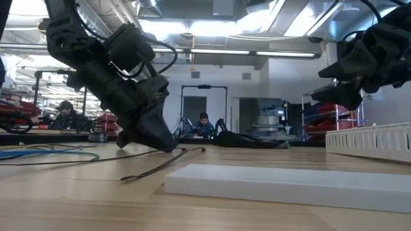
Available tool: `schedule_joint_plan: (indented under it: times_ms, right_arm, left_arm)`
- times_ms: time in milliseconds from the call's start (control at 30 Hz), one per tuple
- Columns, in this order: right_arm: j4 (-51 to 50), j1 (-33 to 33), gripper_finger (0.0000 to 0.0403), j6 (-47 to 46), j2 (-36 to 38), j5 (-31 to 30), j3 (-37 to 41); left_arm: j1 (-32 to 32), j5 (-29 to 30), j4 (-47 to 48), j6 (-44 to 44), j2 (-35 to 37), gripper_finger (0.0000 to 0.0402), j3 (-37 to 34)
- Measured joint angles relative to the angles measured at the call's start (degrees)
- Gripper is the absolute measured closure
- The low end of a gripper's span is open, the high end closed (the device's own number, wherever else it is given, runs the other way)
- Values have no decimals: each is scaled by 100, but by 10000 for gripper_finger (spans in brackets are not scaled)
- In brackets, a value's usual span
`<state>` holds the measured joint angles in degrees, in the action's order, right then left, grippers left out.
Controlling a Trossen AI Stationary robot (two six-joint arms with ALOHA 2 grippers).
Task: Ziptie cables
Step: Wrap the cable wires with the black zip tie
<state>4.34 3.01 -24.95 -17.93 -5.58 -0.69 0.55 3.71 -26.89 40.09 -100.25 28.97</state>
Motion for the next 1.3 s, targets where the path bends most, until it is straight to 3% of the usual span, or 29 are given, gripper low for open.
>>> schedule_joint_plan:
  times_ms: [167,333,533,667,967,1233,1300]
  right_arm:
    - [-34,1,47,2,2,0,-2]
    - [98,0,47,-7,-121,2,-2]
    - [1099,-2,47,139,-733,30,-5]
    - [1266,-4,47,368,-1395,40,-262]
    - [1264,-2,47,1397,-3273,9,-1333]
    - [1264,-4,47,2077,-5165,215,-2341]
    - [1267,-4,47,2089,-5620,327,-2618]
  left_arm:
    - [-70,146,-187,-216,-177,394,11]
    - [-159,491,-363,-305,-215,401,4]
    - [-196,1082,-332,-301,-33,401,-8]
    - [-205,1594,-341,-103,28,402,-11]
    - [-404,3385,-88,835,143,401,-26]
    - [-526,3624,-187,1824,127,401,-13]
    - [-556,3614,-170,1694,127,401,-13]
